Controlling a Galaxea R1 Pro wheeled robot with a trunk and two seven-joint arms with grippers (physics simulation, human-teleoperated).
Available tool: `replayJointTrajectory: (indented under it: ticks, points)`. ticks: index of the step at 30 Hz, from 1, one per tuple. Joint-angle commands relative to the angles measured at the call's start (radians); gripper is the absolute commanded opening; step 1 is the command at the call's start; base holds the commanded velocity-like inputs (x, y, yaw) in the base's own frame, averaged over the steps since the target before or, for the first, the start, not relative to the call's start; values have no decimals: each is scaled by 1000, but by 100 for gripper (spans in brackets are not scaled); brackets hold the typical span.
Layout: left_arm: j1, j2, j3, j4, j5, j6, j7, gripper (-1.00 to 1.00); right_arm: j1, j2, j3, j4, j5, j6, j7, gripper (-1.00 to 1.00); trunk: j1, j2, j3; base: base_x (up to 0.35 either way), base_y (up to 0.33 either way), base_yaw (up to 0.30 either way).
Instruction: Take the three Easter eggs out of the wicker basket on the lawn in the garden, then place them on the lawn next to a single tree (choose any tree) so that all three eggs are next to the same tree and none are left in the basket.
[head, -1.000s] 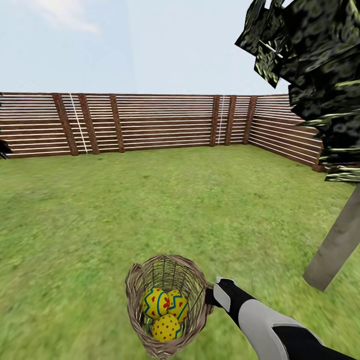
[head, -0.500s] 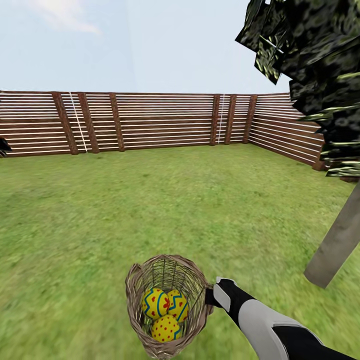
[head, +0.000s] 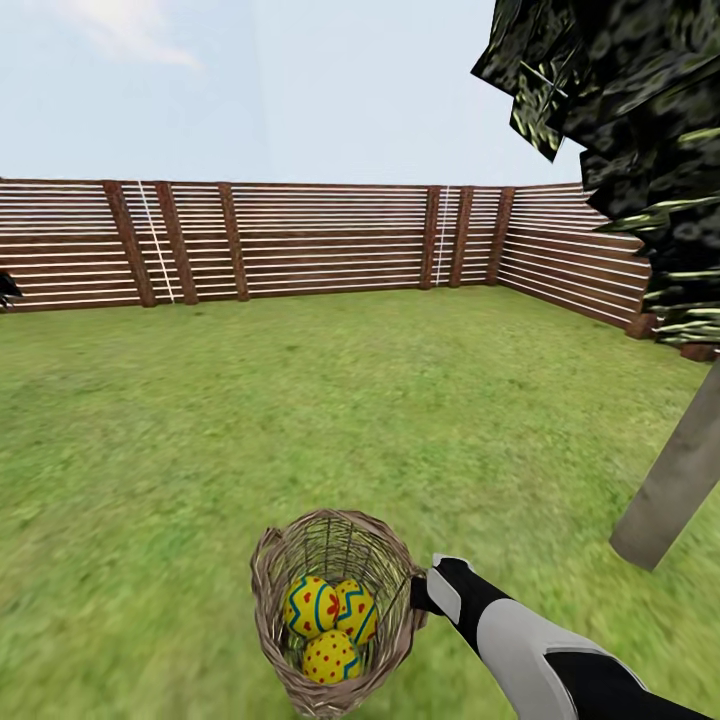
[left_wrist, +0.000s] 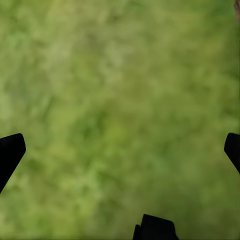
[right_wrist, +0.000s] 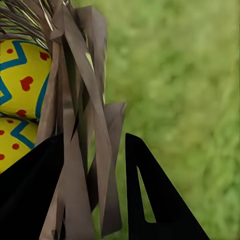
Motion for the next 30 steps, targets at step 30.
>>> replayJointTrajectory:
  ticks: [30]
  points:
    - [1,0,-1,-3,5,6,4,100,0,1,-13,-1,-10,2,-4,-100,115,-211,-95,0,0,0]
